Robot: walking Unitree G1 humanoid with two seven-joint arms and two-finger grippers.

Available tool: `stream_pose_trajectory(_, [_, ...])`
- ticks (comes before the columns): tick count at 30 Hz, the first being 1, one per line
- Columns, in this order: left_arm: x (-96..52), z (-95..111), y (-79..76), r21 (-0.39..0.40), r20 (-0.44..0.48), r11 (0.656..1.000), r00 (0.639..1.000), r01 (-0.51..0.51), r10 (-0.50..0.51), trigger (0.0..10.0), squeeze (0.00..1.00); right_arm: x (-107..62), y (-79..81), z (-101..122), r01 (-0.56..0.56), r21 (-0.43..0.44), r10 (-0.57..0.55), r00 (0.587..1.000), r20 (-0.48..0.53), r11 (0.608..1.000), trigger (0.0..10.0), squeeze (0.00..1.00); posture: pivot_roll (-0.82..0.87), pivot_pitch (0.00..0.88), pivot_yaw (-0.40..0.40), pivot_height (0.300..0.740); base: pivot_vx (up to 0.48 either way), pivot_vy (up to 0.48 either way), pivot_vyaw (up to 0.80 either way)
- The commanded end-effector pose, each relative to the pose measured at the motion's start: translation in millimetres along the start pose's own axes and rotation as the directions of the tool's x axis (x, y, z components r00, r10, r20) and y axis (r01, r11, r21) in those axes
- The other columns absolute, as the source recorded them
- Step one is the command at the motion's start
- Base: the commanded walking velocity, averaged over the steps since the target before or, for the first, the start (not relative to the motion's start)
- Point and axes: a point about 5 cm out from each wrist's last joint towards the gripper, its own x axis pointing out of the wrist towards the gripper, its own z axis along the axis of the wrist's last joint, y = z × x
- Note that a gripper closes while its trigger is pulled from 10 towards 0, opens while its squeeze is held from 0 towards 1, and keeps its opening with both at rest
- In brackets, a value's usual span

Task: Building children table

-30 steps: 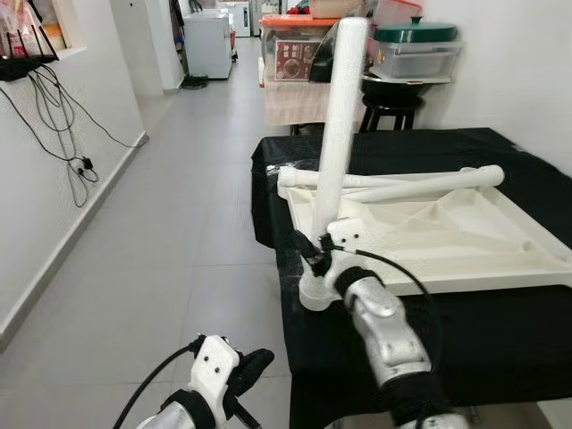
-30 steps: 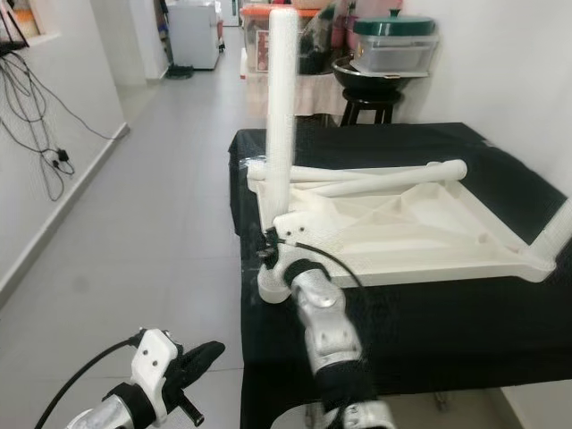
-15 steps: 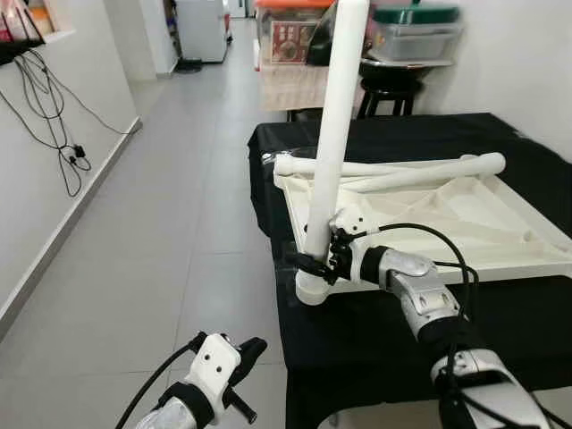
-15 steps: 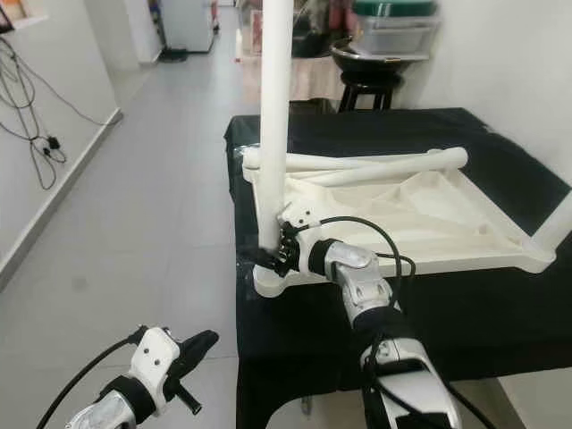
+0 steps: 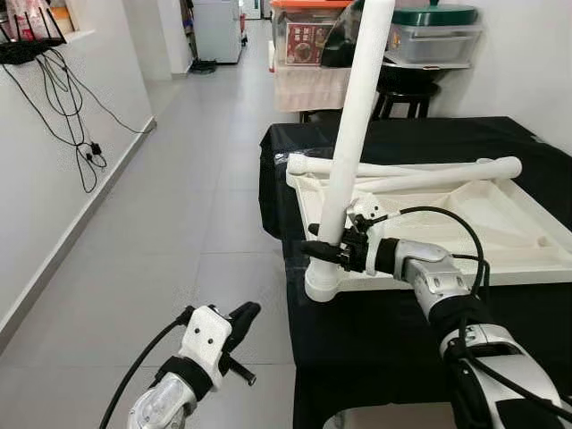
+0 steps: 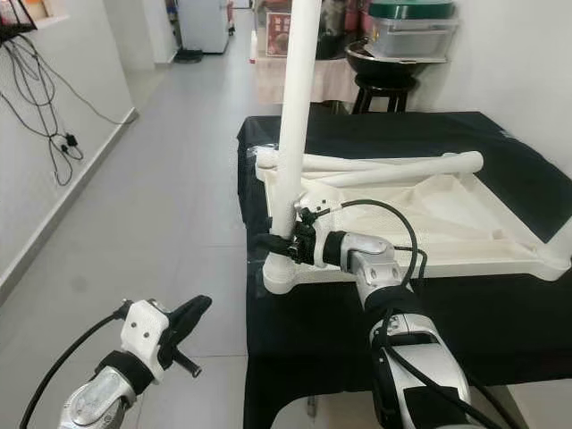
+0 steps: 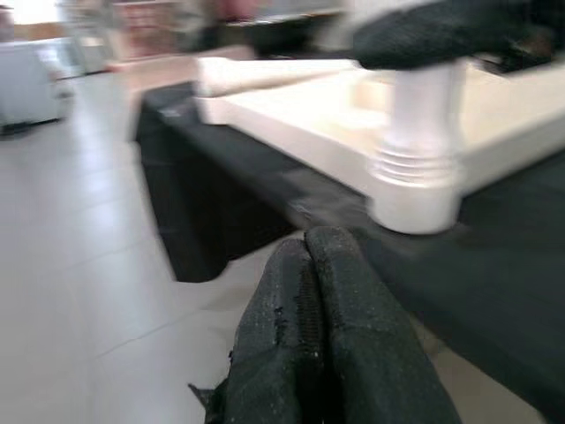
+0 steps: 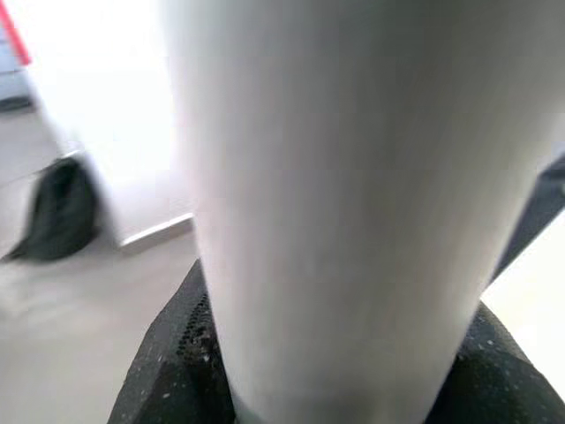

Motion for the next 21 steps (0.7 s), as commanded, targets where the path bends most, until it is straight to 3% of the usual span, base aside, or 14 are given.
stream_pose_trajectory(1, [-2.2,-1.8,0.8,-0.014,-0.002,1.0,1.0,-0.008,0.008,10.0,0.0,-5.6,-2.5,-26.2,0.169,0.022,-0.166,0.98,-0.113,0.985,0.0,0.0,0.02,0.0,-0.035,0.74,0.0,0.0,0.0])
stream_pose_trajectory(4, [-3.1,-1.7,-0.3,-0.003,-0.007,1.0,1.0,0.0,0.0,10.0,0.0,-6.7,-0.2,-37.7,0.285,0.011,-0.28,0.947,-0.158,0.958,0.0,0.0,0.02,0.0,-0.035,0.74,0.0,0.0,0.0])
stream_pose_trajectory(5, [-4.1,-3.1,-6.3,-0.052,0.004,0.999,1.0,0.006,-0.006,10.0,0.0,-4.7,32.0,-62.0,0.396,0.065,-0.379,0.908,-0.178,0.916,0.0,0.0,0.01,0.0,-0.026,0.74,0.0,0.0,0.0])
stream_pose_trajectory(6, [-4.1,-3.1,-6.3,-0.052,0.004,0.999,1.0,0.006,-0.006,10.0,0.0,-4.7,32.0,-62.0,0.396,0.065,-0.379,0.908,-0.178,0.916,0.0,0.0,0.01,0.0,-0.026,0.74,0.0,0.0,0.0])
stream_pose_trajectory(7, [-3.7,-8.3,-15.1,-0.125,0.009,0.992,1.0,0.012,-0.011,10.0,0.0,-5.2,69.5,-78.2,0.494,0.159,-0.466,0.866,-0.182,0.855,0.0,0.0,-0.02,0.0,-0.004,0.74,0.0,0.0,0.0])
stream_pose_trajectory(11, [-0.5,-11.6,-15.1,-0.18,0.008,0.984,1.0,0.02,-0.019,10.0,0.0,2.3,61.2,-66.3,0.512,0.141,-0.496,0.858,-0.138,0.847,0.0,0.0,-0.02,0.0,-0.003,0.74,0.0,0.0,0.0])
stream_pose_trajectory(12, [1.7,-12.5,-13.2,-0.209,0.008,0.978,1.0,0.025,-0.024,10.0,0.0,5.5,48.0,-52.8,0.515,0.12,-0.505,0.857,-0.103,0.849,0.0,0.0,-0.03,0.0,0.0,0.74,0.0,0.0,0.0])
stream_pose_trajectory(14, [2.2,-12.8,-12.7,-0.217,0.008,0.976,1.0,0.027,-0.026,10.0,0.0,6.1,44.7,-49.3,0.516,0.116,-0.508,0.856,-0.094,0.849,0.0,0.0,-0.03,0.0,0.0,0.74,0.0,0.0,0.0])
stream_pose_trajectory(15, [2.9,-12.8,-12.4,-0.24,0.011,0.97,1.0,0.03,-0.028,10.0,0.0,8.1,37.9,-40.0,0.511,0.114,-0.505,0.86,-0.077,0.852,10.0,0.0,-0.03,0.0,0.009,0.74,0.0,0.0,0.0])
stream_pose_trajectory(16, [3.2,-12.7,-12.3,-0.255,0.014,0.966,0.999,0.032,-0.029,10.0,0.0,9.4,34.1,-34.3,0.507,0.113,-0.502,0.862,-0.068,0.855,10.0,0.0,-0.03,0.0,0.009,0.74,0.0,0.0,0.0])
stream_pose_trajectory(17, [3.7,-13.3,-13.7,-0.27,0.011,0.962,0.999,0.053,-0.052,10.0,0.0,12.2,29.3,-21.2,0.459,0.098,-0.458,0.888,-0.039,0.883,10.0,0.65,-0.03,0.0,0.008,0.74,0.0,0.0,0.0])
stream_pose_trajectory(19, [4.1,-14.0,-15.6,-0.281,0.007,0.956,0.997,0.079,-0.08,10.0,0.0,14.4,26.3,-7.5,0.405,0.077,-0.406,0.914,-0.012,0.911,10.0,0.65,-0.03,0.0,0.008,0.74,0.0,0.0,0.0])
stream_pose_trajectory(20, [4.3,-14.6,-16.9,-0.283,0.005,0.954,0.995,0.094,-0.097,10.0,0.0,17.2,28.8,4.3,0.31,0.055,-0.311,0.95,0.018,0.949,10.0,1.0,-0.01,0.0,0.001,0.74,0.0,0.0,0.0])
stream_pose_trajectory(21, [4.4,-15.0,-17.7,-0.284,0.004,0.953,0.994,0.103,-0.106,10.0,0.0,18.7,31.4,11.3,0.246,0.039,-0.247,0.968,0.034,0.969,10.0,1.0,-0.01,0.0,0.001,0.74,0.0,0.0,0.0])
